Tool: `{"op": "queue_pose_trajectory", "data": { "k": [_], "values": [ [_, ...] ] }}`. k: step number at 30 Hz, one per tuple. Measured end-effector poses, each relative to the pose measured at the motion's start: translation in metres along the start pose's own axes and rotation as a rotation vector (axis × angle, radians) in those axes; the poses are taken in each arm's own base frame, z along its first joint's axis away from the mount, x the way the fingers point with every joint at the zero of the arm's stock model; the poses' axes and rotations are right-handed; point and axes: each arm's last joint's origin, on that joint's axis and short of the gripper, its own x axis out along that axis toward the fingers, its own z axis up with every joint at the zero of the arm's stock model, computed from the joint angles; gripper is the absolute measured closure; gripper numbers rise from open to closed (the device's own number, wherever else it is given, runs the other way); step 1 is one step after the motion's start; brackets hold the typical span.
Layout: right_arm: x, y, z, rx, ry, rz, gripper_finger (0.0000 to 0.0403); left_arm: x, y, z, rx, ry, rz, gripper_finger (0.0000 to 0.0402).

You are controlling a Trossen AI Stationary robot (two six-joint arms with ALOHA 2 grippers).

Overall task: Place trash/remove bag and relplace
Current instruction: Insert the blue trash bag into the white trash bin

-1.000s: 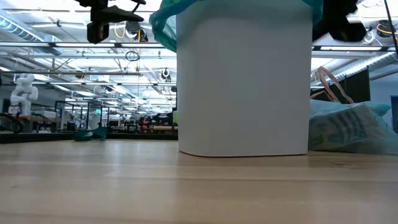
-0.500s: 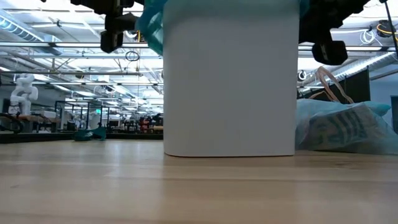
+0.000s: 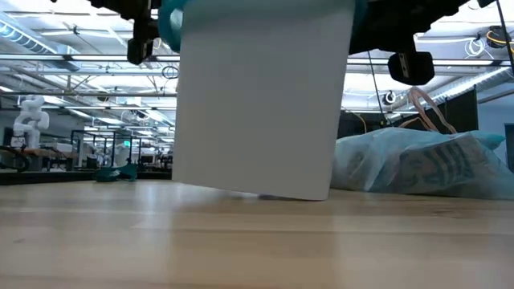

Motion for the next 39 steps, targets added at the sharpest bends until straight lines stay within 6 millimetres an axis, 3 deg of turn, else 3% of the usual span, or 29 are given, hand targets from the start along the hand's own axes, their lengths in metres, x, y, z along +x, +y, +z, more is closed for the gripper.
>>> {"op": "queue_pose_trajectory", "data": {
  "k": [4,29,39],
  "values": [
    [0.0,0.001,0.001,-0.003,-0.009,0.003,0.0403,-0.001,0.005,-0.008,-0.023,0.088,0.036,0.0269],
    [-0.011,0.002,0.003,-0.023,0.012,0.023,0.0402,-0.006,0.003,-0.011,-0.071,0.117,0.034,0.0269],
    [-0.029,-0.009,0.002,-0.039,0.047,-0.062,0.0358,-0.015,0.002,-0.007,-0.082,0.1,0.025,0.0269]
  ]
}}
